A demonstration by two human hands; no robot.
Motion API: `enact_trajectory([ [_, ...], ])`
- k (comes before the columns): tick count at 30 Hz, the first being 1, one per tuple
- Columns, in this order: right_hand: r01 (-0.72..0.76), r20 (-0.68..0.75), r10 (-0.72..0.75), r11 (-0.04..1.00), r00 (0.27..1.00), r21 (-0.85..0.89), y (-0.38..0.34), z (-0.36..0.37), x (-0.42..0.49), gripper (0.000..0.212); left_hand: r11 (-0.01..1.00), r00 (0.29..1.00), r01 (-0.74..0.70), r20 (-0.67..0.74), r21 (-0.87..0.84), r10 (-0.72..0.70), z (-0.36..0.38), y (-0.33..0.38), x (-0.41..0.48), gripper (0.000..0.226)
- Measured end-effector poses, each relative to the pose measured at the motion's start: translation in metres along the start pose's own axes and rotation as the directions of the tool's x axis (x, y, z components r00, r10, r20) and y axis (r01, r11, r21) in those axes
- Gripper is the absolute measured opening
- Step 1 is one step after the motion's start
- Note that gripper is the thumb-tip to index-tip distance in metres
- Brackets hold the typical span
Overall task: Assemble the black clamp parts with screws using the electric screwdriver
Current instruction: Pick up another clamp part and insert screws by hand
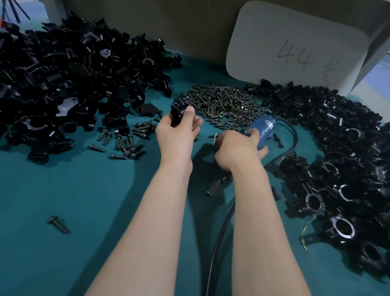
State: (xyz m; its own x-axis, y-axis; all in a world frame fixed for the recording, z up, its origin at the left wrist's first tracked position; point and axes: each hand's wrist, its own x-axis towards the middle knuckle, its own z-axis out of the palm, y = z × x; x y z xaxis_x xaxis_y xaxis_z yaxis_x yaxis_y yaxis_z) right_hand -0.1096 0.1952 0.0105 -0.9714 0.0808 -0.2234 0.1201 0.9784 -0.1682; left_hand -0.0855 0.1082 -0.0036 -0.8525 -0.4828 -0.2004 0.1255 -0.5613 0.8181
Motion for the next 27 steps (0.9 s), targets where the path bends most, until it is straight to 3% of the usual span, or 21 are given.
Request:
enact_trajectory([
  [5,0.032,-0.097,-0.022,0.994,0.995,0.102,0.0,0.001,-0.006,0.036,0.999,0.999,0.012,0.034,0.049,-0.014,0.002,0.0,-0.003,0.007],
  [7,0.091,-0.256,-0.031,0.97,0.966,0.224,0.002,-0.006,-0.007,0.026,0.996,0.999,-0.002,0.051,0.085,-0.002,0.003,0.0,-0.004,0.005],
  [9,0.227,-0.418,-0.049,0.893,0.907,0.388,0.006,-0.017,-0.009,0.021,0.99,0.997,-0.037,0.065,0.132,0.029,0.003,-0.002,-0.004,0.004],
  [11,0.365,-0.49,-0.076,0.765,0.869,0.53,0.009,-0.026,-0.01,0.022,0.969,0.994,-0.098,0.075,0.229,0.083,0.004,-0.003,-0.003,0.006],
  [13,0.412,-0.495,-0.099,0.705,0.863,0.577,0.007,-0.028,-0.011,0.02,0.926,0.987,-0.156,0.091,0.344,0.133,0.005,-0.005,-0.004,0.01],
  [15,0.399,-0.453,-0.13,0.715,0.882,0.573,0.005,-0.026,-0.01,0.014,0.88,0.976,-0.215,0.121,0.424,0.181,0.005,-0.007,-0.005,0.012],
  [20,0.355,-0.297,-0.216,0.736,0.93,0.576,0.004,-0.019,-0.007,0.039,0.71,0.947,-0.321,0.195,0.626,0.256,0.005,-0.013,-0.004,0.042],
  [23,0.372,-0.302,-0.233,0.725,0.924,0.579,0.003,-0.018,-0.009,0.021,0.677,0.942,-0.337,0.233,0.655,0.244,0.006,-0.016,-0.006,0.05],
  [27,0.379,-0.312,-0.232,0.713,0.921,0.59,0.004,-0.021,-0.011,0.02,0.691,0.942,-0.336,0.233,0.64,0.242,0.006,-0.017,-0.005,0.052],
])
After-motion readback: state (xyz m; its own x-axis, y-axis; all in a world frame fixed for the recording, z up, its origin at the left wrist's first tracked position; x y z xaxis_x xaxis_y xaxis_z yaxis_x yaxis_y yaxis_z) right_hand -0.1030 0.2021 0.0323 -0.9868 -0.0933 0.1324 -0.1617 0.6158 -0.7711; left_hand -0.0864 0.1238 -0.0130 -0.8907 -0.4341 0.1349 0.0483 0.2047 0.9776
